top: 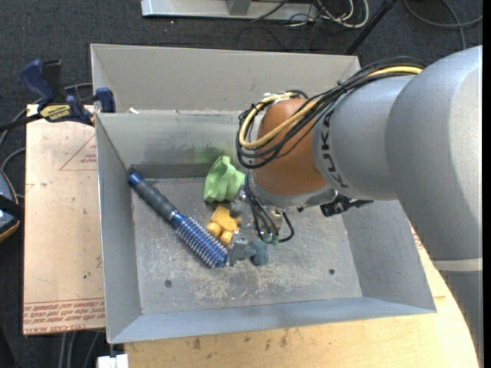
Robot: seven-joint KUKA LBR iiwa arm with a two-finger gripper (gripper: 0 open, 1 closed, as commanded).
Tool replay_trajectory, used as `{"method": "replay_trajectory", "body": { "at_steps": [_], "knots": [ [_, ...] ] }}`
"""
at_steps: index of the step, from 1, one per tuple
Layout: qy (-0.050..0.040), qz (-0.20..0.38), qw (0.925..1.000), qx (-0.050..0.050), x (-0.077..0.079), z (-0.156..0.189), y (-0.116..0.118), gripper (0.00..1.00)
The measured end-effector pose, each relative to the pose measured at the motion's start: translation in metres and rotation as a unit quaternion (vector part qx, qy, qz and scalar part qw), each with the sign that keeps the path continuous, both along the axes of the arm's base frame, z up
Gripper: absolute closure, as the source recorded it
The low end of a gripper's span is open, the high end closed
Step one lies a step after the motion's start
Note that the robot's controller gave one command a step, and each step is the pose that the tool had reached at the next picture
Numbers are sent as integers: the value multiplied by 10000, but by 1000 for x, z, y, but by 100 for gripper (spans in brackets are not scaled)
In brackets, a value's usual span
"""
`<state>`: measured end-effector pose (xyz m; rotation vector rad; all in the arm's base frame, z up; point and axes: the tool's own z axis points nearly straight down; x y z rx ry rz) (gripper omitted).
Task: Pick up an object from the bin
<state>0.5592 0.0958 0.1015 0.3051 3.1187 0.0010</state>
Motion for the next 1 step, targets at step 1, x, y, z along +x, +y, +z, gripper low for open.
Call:
{"method": "replay_trajectory", "body": {
  "at_steps": [1],
  "knots": [
    [-94, -50, 9999, 38, -7, -4, 11, 0]
  ]
}}
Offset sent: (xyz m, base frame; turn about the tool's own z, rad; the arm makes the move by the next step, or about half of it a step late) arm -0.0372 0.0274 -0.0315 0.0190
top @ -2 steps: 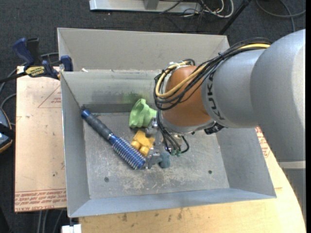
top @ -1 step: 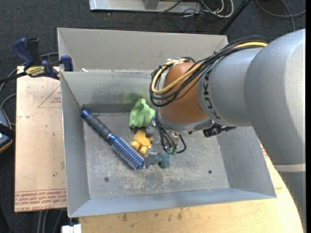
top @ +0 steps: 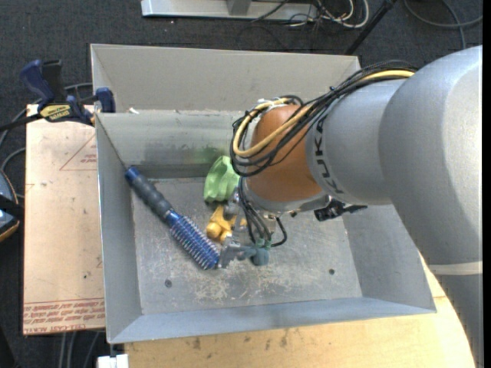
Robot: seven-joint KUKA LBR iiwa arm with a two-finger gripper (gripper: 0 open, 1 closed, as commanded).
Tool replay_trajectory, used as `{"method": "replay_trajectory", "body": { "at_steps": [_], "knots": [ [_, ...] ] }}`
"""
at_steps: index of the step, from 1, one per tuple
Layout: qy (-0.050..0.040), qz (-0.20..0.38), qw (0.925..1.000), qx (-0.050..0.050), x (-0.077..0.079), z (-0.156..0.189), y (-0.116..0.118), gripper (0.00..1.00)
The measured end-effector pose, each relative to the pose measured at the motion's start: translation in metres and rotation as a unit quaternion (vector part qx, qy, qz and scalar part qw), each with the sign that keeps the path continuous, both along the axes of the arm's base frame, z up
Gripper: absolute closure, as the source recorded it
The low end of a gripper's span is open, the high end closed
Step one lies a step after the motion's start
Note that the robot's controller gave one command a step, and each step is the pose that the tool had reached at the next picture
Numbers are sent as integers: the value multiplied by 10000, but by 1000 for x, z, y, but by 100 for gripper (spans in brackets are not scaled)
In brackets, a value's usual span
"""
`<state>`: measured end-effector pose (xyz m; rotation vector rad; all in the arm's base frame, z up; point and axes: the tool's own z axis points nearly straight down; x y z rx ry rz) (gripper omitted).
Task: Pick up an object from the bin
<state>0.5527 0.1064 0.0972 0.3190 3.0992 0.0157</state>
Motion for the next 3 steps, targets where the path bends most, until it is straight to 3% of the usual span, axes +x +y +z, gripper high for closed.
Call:
{"method": "replay_trajectory", "body": {
  "at_steps": [1, 2, 3],
  "knots": [
    [92, -412, 9991, -15, -7, 10, -14, 0],
    [118, -825, 9965, -18, -11, -8, -20, 0],
    [130, -532, 9985, -27, -15, -2, -17, 0]
  ]
}}
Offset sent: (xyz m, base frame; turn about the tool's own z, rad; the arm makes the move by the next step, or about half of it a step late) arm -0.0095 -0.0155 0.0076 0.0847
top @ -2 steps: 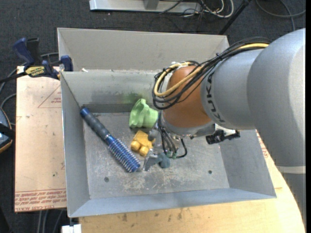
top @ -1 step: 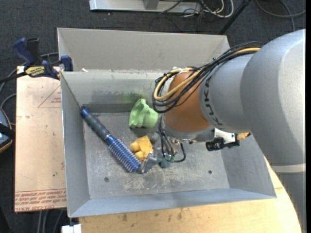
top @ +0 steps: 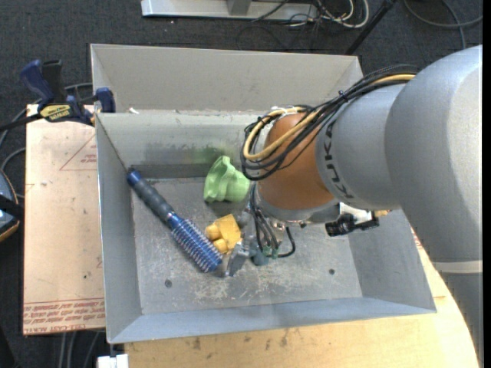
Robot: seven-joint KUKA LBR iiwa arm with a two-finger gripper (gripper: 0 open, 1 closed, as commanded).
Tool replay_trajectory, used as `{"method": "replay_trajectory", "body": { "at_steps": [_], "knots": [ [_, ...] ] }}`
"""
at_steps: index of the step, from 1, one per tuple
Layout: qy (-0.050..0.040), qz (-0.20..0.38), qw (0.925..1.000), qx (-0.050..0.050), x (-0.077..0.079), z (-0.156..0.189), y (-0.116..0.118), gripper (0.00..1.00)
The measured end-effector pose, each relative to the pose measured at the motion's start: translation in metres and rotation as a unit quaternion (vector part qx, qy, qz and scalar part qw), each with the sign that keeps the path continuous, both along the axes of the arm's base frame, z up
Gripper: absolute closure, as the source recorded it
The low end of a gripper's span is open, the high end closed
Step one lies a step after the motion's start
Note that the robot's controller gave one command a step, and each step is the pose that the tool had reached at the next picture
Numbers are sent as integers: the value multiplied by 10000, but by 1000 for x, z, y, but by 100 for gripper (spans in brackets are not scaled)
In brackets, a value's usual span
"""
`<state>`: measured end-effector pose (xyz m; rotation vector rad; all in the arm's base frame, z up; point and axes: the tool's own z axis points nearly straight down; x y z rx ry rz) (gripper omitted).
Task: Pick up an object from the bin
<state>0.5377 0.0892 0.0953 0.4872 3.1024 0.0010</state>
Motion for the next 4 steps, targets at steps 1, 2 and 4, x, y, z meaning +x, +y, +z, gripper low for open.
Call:
{"method": "replay_trajectory", "body": {
  "at_steps": [1, 2, 4],
  "knots": [
    [-53, -114, 9999, 21, -8, -21, -9, 0],
    [-28, -105, 9999, 26, -8, -19, -8, 100],
    [-48, 33, 10000, 10, 2, 94, 6, 100]
  ]
}}
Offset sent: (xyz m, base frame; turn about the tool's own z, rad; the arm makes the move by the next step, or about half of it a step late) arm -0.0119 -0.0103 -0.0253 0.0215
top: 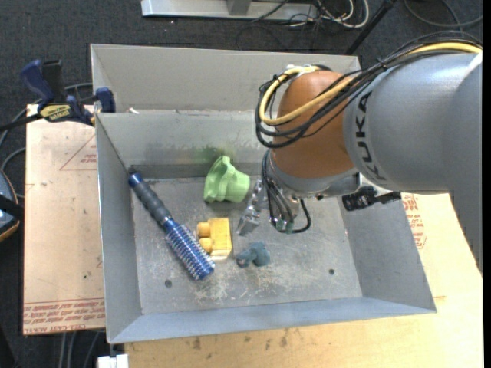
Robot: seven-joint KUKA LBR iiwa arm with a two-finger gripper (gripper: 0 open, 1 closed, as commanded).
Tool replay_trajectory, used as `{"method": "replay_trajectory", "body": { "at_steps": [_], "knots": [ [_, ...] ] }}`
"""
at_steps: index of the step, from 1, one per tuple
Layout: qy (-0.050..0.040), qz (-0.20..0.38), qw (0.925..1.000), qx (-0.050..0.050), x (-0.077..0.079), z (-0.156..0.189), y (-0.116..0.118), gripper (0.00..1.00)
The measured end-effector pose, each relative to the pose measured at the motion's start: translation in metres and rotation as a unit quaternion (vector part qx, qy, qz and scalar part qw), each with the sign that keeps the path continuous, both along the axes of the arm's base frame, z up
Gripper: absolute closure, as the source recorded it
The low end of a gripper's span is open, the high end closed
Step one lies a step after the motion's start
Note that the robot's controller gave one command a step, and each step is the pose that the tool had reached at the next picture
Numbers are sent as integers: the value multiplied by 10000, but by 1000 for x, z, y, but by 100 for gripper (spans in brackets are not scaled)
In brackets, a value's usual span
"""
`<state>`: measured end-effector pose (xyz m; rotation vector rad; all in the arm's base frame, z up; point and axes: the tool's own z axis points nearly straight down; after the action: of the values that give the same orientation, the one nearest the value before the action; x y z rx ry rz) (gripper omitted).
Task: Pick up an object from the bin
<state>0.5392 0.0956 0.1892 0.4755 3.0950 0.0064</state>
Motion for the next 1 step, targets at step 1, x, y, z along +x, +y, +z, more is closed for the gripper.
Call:
{"method": "replay_trajectory", "body": {
  "at_steps": [1],
  "knots": [
    [45, 0, 10000, -10, -2, -5, 0, 0]
  ]
}}
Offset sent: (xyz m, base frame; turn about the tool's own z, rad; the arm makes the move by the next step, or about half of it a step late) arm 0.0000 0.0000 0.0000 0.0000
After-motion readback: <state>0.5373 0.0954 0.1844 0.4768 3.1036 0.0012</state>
